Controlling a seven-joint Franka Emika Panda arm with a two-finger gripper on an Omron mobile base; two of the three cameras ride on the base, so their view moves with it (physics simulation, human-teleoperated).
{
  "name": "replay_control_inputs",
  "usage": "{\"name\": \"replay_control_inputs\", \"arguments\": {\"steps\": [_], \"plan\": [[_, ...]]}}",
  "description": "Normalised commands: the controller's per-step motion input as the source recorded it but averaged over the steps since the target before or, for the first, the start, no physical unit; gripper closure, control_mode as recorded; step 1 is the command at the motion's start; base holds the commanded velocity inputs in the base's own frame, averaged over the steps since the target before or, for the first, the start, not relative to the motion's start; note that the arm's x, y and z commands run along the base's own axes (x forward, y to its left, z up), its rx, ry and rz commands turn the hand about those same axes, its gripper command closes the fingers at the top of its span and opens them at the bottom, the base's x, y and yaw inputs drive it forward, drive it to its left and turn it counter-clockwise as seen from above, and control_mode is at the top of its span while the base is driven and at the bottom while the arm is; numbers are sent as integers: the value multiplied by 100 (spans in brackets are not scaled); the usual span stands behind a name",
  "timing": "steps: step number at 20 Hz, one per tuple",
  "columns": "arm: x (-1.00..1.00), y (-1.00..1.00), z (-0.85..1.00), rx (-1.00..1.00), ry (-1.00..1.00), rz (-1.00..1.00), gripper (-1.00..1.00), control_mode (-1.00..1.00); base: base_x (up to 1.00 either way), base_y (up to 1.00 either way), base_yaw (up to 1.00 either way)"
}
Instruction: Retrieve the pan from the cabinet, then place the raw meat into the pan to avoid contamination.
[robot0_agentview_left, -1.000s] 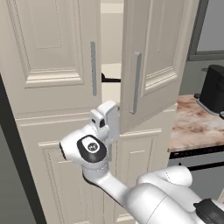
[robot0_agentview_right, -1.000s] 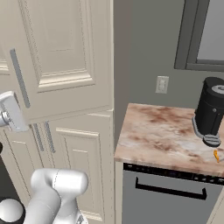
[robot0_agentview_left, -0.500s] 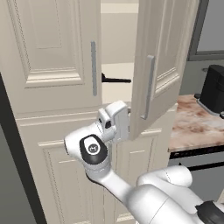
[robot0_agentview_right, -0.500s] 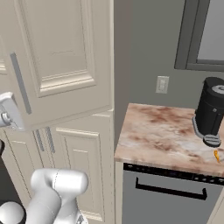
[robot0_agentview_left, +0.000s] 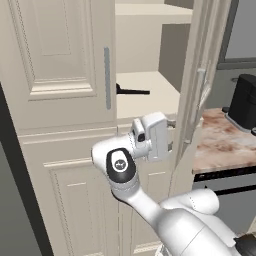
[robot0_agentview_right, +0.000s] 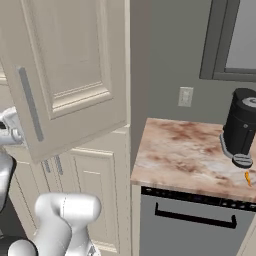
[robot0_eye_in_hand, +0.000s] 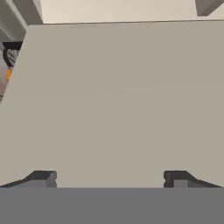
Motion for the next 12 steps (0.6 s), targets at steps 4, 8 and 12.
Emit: {"name": "replay_control_inputs", "arguments": {"steps": [4,8,12], "plan": [[-37,-75,0,1,8,-14,-100,-100,0,0,0],[-33,-87,-3,3,9,-12,-100,-100,0,0,0],[-31,-98,-12,4,8,-11,-100,-100,0,0,0]]}}
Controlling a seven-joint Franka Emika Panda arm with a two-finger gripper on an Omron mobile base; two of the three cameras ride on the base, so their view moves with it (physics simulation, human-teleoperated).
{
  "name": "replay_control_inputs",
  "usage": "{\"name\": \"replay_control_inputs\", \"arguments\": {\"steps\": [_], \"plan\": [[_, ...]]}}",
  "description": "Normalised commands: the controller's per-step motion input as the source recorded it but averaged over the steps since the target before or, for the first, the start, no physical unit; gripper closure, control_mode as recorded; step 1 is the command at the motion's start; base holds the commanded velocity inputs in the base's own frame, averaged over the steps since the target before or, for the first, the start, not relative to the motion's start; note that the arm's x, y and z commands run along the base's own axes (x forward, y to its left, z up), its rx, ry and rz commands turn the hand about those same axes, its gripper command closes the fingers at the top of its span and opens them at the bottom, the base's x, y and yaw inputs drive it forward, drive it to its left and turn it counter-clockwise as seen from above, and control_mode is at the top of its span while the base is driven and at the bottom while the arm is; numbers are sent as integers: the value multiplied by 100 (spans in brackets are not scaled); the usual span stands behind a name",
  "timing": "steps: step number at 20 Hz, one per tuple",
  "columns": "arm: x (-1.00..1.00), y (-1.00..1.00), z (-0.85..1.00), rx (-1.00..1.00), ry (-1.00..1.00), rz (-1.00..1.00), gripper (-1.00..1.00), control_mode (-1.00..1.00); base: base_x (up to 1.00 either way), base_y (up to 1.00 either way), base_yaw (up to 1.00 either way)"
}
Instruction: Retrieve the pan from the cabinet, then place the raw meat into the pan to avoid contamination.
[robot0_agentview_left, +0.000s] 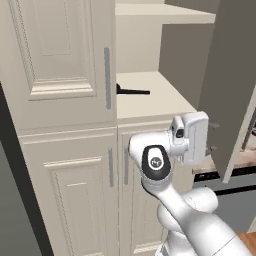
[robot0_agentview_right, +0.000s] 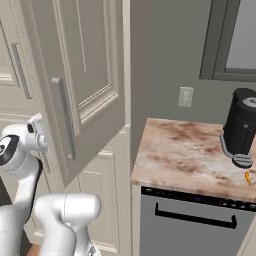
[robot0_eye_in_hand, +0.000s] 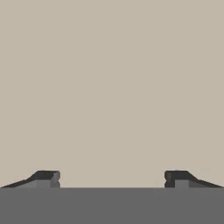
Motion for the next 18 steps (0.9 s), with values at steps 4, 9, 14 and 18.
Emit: {"name": "replay_control_inputs", "arguments": {"steps": [4,9,14,18], "plan": [[-27,-99,-16,5,8,-11,-100,-100,0,0,0],[-17,-97,-19,5,8,-8,-100,-100,0,0,0],[-5,-78,-17,7,7,0,-100,-100,0,0,0],[-1,-50,-11,10,1,12,-100,-100,0,0,0]]}}
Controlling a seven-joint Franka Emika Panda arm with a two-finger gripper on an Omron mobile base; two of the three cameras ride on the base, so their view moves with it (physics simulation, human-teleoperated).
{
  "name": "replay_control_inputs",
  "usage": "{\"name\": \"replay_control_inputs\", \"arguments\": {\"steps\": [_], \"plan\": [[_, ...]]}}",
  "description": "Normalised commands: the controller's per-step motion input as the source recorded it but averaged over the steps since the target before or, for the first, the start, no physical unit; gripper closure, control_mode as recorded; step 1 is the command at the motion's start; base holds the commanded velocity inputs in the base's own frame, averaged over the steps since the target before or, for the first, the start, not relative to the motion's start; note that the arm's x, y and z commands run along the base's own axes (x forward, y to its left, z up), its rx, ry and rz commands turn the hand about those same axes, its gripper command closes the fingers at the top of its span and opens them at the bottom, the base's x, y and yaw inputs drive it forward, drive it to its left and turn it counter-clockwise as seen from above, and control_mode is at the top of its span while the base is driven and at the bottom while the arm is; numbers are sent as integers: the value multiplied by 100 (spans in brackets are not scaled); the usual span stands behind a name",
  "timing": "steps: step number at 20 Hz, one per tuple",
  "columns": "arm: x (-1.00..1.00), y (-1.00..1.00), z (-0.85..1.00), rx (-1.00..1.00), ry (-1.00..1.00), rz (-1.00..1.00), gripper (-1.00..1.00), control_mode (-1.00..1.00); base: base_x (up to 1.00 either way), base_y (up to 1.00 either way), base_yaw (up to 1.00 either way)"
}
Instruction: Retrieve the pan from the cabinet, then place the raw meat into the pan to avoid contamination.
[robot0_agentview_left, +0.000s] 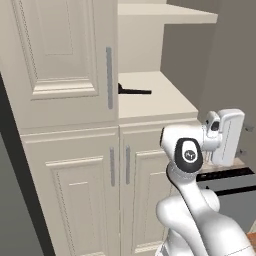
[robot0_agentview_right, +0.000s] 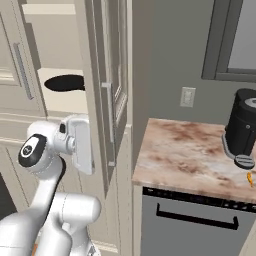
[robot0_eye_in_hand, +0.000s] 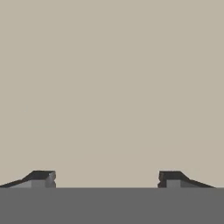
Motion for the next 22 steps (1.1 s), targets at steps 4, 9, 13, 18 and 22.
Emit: {"name": "replay_control_inputs", "arguments": {"steps": [4,9,13,18,22], "plan": [[-10,-29,-10,9,0,24,-100,-100,0,0,0],[-10,-12,-10,5,0,28,-100,-100,0,0,0],[-10,2,-14,4,0,27,-100,-100,0,0,0],[-6,25,-26,5,0,27,-100,-100,0,0,0],[0,33,-29,6,3,29,-100,-100,0,0,0]]}}
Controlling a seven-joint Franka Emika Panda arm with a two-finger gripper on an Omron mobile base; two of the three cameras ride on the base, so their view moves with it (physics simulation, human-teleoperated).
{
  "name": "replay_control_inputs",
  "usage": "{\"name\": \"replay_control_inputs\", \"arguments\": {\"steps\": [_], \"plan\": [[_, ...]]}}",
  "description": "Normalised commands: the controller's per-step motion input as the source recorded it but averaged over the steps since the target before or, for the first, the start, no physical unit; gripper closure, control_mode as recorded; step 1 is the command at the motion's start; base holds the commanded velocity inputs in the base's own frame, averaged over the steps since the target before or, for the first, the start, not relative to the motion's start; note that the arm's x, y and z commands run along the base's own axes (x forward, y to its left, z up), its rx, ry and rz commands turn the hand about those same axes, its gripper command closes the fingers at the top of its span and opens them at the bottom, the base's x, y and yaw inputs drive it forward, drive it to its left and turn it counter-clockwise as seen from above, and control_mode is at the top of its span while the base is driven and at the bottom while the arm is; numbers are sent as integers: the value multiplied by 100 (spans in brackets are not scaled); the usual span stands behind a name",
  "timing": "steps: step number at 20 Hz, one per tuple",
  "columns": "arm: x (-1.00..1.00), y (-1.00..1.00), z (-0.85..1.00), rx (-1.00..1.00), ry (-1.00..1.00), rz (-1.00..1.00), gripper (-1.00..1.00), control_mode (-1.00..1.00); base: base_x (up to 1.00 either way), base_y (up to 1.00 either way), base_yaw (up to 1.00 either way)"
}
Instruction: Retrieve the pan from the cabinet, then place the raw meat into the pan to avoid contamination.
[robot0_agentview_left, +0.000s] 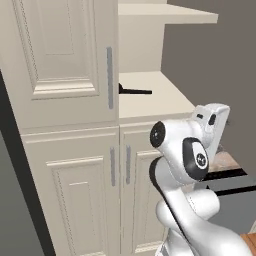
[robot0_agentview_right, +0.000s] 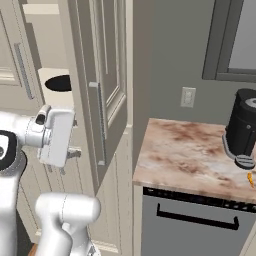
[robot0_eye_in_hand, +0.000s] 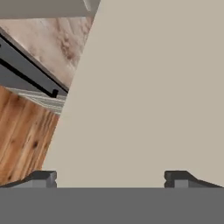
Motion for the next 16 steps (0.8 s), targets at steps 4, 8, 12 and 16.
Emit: {"name": "replay_control_inputs", "arguments": {"steps": [4,8,12,16], "plan": [[0,31,-22,8,7,30,-100,-100,0,0,0],[0,17,-6,10,11,31,-100,-100,0,0,0],[0,5,0,13,17,32,-100,-100,0,0,0],[0,0,0,16,21,34,-100,-100,0,0,0]]}}
